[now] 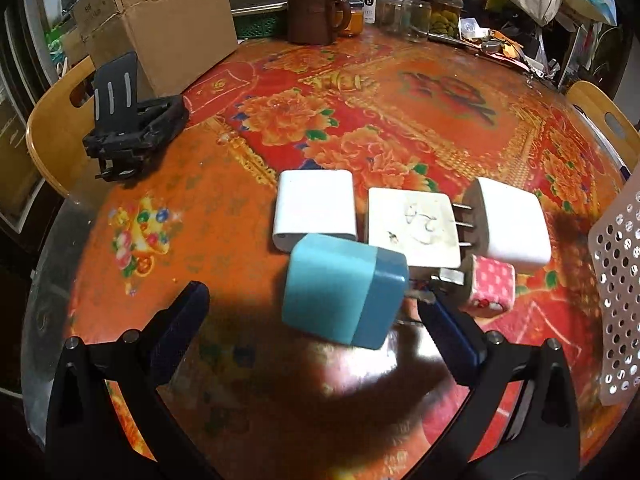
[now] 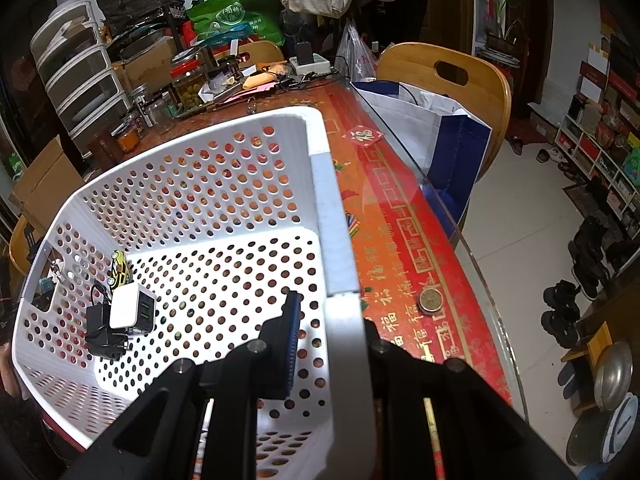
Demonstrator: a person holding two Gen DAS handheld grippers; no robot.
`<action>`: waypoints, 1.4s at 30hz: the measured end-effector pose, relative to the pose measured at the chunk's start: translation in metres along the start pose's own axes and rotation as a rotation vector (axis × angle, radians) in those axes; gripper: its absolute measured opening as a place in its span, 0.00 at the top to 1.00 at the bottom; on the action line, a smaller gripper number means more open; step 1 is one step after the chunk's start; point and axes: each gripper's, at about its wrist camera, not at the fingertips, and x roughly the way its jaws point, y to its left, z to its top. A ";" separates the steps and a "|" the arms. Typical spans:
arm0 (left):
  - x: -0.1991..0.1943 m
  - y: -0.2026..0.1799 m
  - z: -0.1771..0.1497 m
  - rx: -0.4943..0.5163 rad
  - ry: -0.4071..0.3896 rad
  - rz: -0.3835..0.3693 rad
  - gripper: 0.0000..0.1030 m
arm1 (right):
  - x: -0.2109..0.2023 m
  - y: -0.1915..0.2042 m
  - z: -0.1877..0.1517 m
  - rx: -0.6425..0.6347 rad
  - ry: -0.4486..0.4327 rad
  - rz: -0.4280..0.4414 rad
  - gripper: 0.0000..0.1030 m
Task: Organize rigid objects
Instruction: 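Grasp the light blue charger with the left gripper, then carry the light blue charger into the basket and release it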
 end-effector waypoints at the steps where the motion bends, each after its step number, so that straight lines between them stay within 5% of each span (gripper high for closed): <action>1: 0.001 0.001 0.002 0.000 -0.002 0.001 0.00 | 0.000 0.000 0.000 0.001 0.000 -0.001 0.84; 6: -0.002 -0.003 0.003 0.011 -0.043 0.004 0.09 | 0.000 -0.001 0.000 0.002 0.000 -0.002 0.84; 8: -0.006 -0.007 0.002 0.025 -0.062 0.017 0.38 | 0.000 -0.001 0.000 0.002 -0.001 -0.002 0.84; 9: -0.007 -0.009 0.002 0.036 -0.076 0.045 0.41 | 0.000 -0.001 0.000 0.003 -0.001 -0.003 0.84; 26: -0.081 -0.032 0.004 0.101 -0.240 0.274 0.41 | -0.003 -0.002 0.001 -0.017 -0.014 -0.006 0.84; 42: -0.158 -0.125 0.021 0.284 -0.364 0.326 0.41 | -0.003 -0.001 0.000 -0.037 -0.038 0.021 0.84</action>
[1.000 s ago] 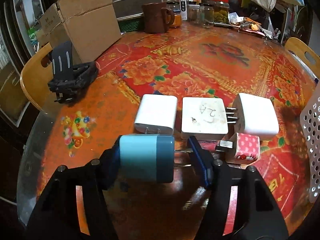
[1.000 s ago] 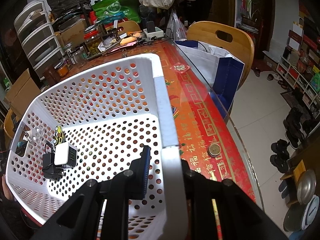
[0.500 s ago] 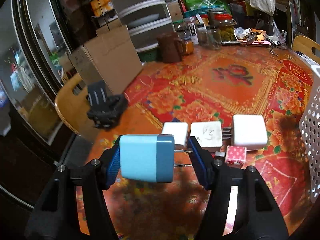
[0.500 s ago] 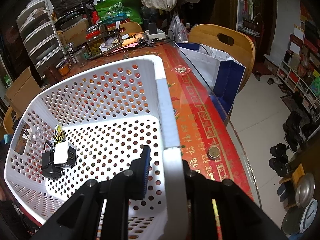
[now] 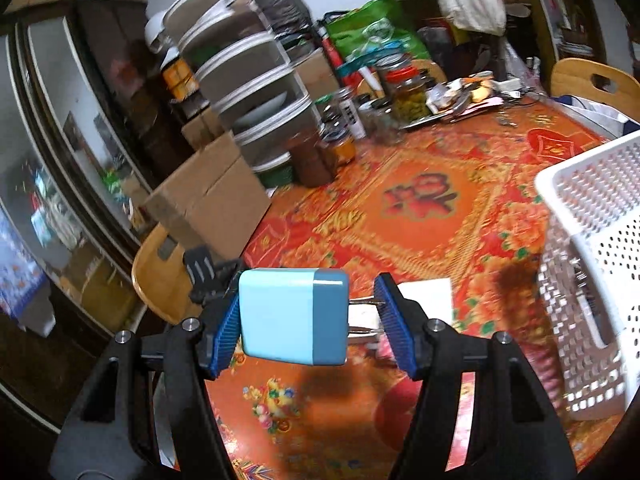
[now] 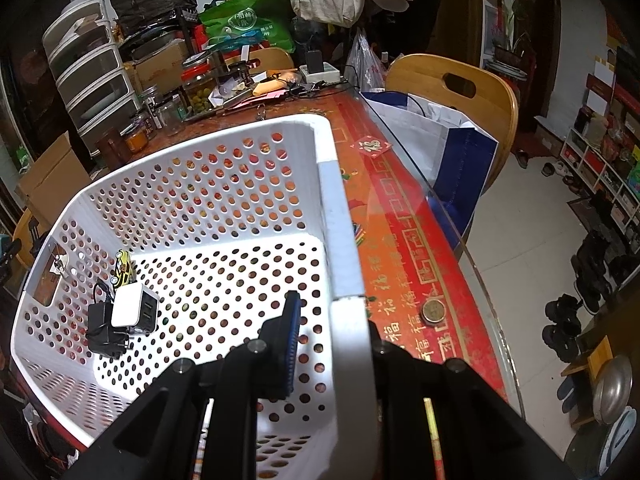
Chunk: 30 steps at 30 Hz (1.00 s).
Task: Organize rigid objects
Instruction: 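Carry the light blue charger into the basket and release it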
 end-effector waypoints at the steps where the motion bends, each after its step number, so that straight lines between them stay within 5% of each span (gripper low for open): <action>1: -0.005 -0.006 0.004 0.012 -0.008 -0.002 0.41 | 0.000 0.000 0.000 0.000 -0.003 -0.001 0.84; 21: -0.073 -0.090 0.050 0.174 -0.103 -0.070 0.41 | 0.001 0.001 0.000 -0.002 -0.010 0.006 0.83; 30: -0.047 -0.186 0.064 0.498 0.132 -0.252 0.41 | 0.001 0.001 0.000 0.001 -0.008 0.008 0.83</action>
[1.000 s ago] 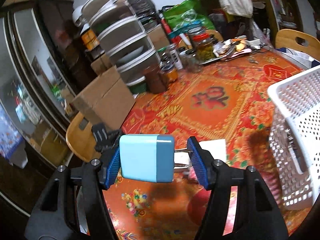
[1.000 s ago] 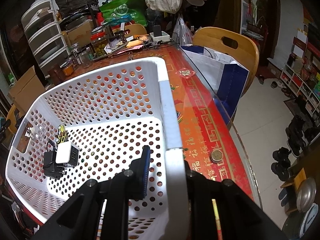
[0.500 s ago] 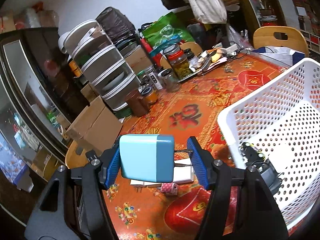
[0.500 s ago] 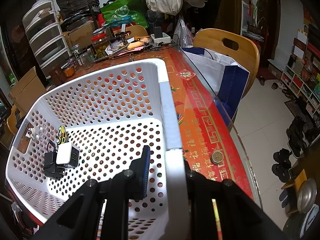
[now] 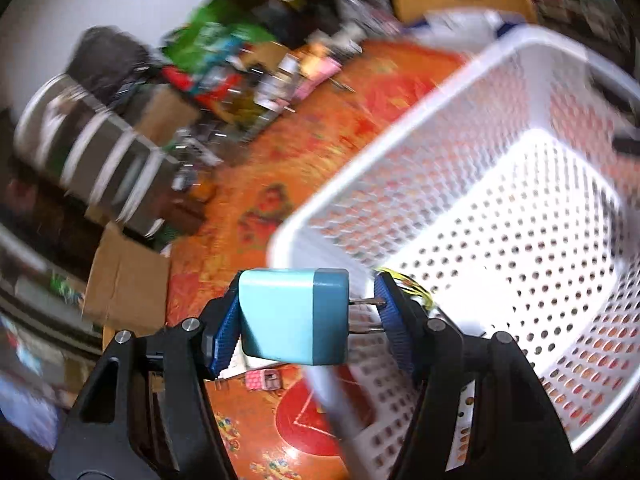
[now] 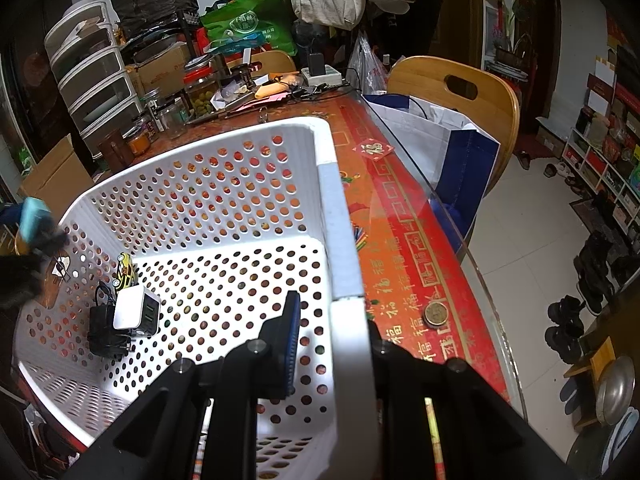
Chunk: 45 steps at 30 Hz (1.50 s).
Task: Organize rigid objects
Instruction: 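Carry the light blue charger into the basket and release it, then grasp the pink patterned charger with the left gripper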
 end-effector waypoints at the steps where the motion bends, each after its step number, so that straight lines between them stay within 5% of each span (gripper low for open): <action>1: 0.006 -0.010 0.006 0.042 0.026 -0.016 0.41 | 0.000 0.000 0.000 0.001 0.001 0.000 0.83; 5: 0.025 -0.033 0.024 0.103 0.119 -0.120 0.41 | 0.001 0.001 0.002 0.002 0.004 0.001 0.83; 17: 0.092 -0.073 0.048 0.162 0.294 -0.165 0.41 | 0.001 0.001 0.002 0.001 0.004 0.002 0.82; 20: 0.093 -0.070 0.045 0.155 0.278 -0.181 0.27 | 0.001 0.001 0.002 0.002 0.004 0.001 0.82; 24: 0.076 -0.060 0.039 0.170 0.204 -0.142 0.21 | 0.001 0.002 0.001 0.003 0.005 0.002 0.82; 28: 0.023 -0.007 0.019 0.031 0.047 -0.181 0.19 | 0.002 0.003 0.001 0.002 0.007 0.003 0.82; 32: -0.017 0.092 -0.048 -0.239 -0.099 -0.115 0.00 | 0.003 0.005 0.000 -0.003 0.011 0.003 0.82; 36: 0.019 0.156 -0.123 -0.493 -0.036 -0.078 0.00 | 0.003 0.005 0.000 0.001 0.009 0.006 0.82; 38: 0.061 0.168 -0.155 -0.579 0.040 -0.119 0.00 | 0.003 0.004 0.000 0.000 0.010 0.006 0.82; 45: 0.147 0.150 -0.192 -0.659 0.166 -0.264 0.26 | 0.005 0.000 0.001 0.007 0.024 0.006 0.82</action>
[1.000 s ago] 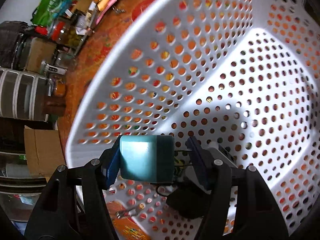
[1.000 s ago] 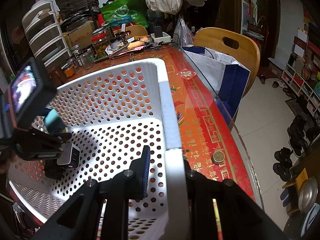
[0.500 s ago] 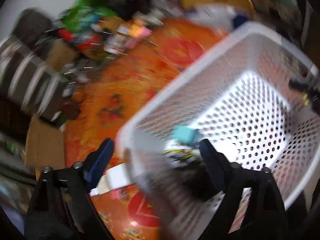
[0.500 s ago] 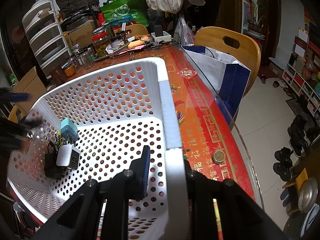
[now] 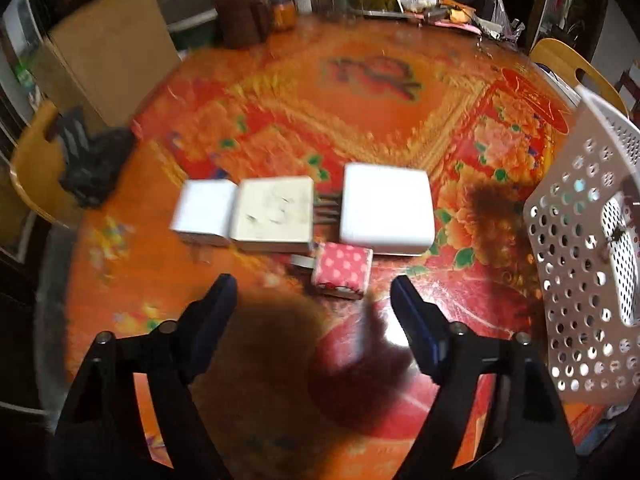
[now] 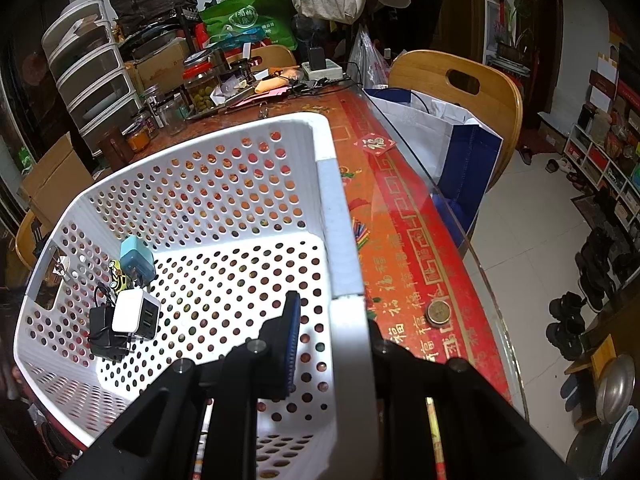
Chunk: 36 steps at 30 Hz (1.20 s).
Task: Organize rigid objects
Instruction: 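Grasp the pink patterned charger with the left gripper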
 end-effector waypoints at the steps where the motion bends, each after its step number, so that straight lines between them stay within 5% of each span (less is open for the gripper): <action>1: 0.004 -0.005 -0.003 -0.002 0.001 0.000 0.27 | -0.001 0.000 0.000 0.004 -0.004 -0.006 0.82; 7: 0.027 -0.008 0.007 -0.024 0.000 -0.015 0.34 | 0.000 0.002 0.000 -0.007 -0.001 -0.017 0.82; 10: 0.023 -0.012 0.005 -0.045 -0.001 -0.038 0.58 | -0.001 0.003 0.000 -0.010 0.000 -0.019 0.82; 21: -0.038 -0.016 -0.002 -0.015 -0.138 0.039 0.58 | -0.001 0.003 0.000 -0.010 -0.001 -0.018 0.82; 26: -0.080 -0.020 0.006 0.013 -0.233 0.155 0.58 | -0.001 0.004 0.000 -0.012 -0.001 -0.017 0.82; 36: -0.136 -0.045 0.015 0.089 -0.343 0.238 0.58 | -0.001 0.005 0.000 -0.012 -0.001 -0.018 0.82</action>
